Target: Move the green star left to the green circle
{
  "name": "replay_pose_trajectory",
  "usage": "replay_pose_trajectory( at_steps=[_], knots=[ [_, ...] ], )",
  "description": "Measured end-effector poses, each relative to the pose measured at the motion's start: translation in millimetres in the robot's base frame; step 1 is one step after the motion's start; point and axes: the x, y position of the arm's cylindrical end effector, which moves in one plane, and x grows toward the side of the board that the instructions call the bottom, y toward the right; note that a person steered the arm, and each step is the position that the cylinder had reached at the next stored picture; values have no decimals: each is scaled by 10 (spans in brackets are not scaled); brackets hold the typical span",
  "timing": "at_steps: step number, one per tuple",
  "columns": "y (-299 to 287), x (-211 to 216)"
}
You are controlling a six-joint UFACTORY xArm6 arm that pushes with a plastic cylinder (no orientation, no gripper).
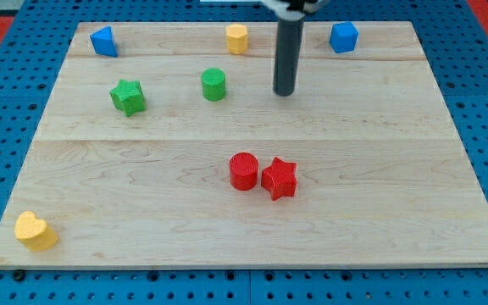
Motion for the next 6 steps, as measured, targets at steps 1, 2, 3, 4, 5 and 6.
replay_pose_trajectory(
  at_steps=[1,2,3,4,5,6],
  knots=[
    [-548,295],
    [-1345,584],
    [-2472,681],
    [-2844,474],
    [-2773,210],
    [-2269,151]
  ],
)
